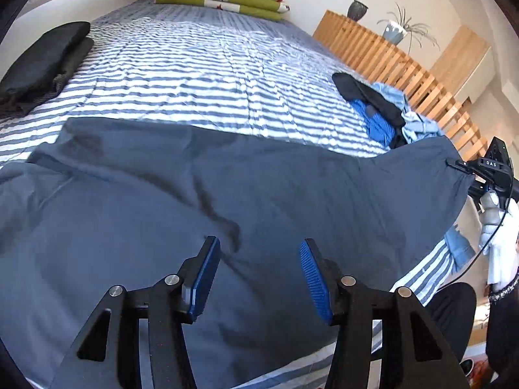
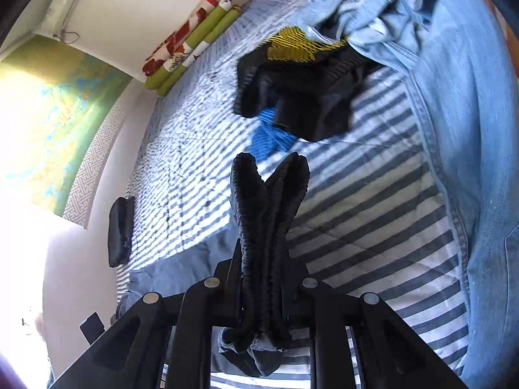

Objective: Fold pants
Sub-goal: 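Carry the held leg hem toward the waistband with the right tool, then grasp the trousers waistband with both tools and lift the trousers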

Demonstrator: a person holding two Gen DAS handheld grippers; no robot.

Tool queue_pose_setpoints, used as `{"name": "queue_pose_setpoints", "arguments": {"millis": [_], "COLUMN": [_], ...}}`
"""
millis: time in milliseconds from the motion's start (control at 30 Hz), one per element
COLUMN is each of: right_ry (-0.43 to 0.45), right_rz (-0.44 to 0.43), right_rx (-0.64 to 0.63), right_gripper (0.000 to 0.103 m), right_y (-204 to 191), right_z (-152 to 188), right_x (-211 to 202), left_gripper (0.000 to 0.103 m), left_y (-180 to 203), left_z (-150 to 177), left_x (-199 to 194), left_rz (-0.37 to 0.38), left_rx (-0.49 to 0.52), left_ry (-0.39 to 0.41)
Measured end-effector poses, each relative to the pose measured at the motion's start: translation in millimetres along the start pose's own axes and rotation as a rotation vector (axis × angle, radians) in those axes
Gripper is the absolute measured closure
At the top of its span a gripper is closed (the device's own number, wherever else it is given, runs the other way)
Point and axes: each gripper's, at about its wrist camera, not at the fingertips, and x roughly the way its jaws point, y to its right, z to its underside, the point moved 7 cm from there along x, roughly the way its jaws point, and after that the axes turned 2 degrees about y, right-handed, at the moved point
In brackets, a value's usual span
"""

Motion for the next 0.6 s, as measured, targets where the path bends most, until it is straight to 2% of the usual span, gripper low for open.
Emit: {"name": "queue_pose_setpoints", "arguments": {"millis": [67, 267, 400, 533, 600], "right_ry": [0.008, -0.034, -0.082, -0.168, -0.206], "right_rz": [-0.015, -0.083, -0.117, -0.148, -0.153], "right_rx": [-0.063, -0.26, -0.387, -0.474, -0.521], "right_gripper": [0.088, 0.088, 0.088, 0.088, 0.088], "right_y": [-41, -176, -267, -345, -378], "right_z": [-1, 25, 66, 120, 153], "right_x": [-8, 0, 32, 81, 109], "left_gripper": [0.048, 0.047, 0.047, 0.047, 0.047], "left_y": [-23, -140, -223, -295, -324], "left_z": [-6, -33, -42, -30, -18], "left_x": [-28, -114, -160, -187, -198], "left_rz": [-0.041, -0.154, -0.198, -0.216, -0.249], "left_rx": [-0.025, -0.184, -0.3, -0.407, -0.432], "left_ry": [0.041, 0.177, 0.277, 0.302, 0.314]}}
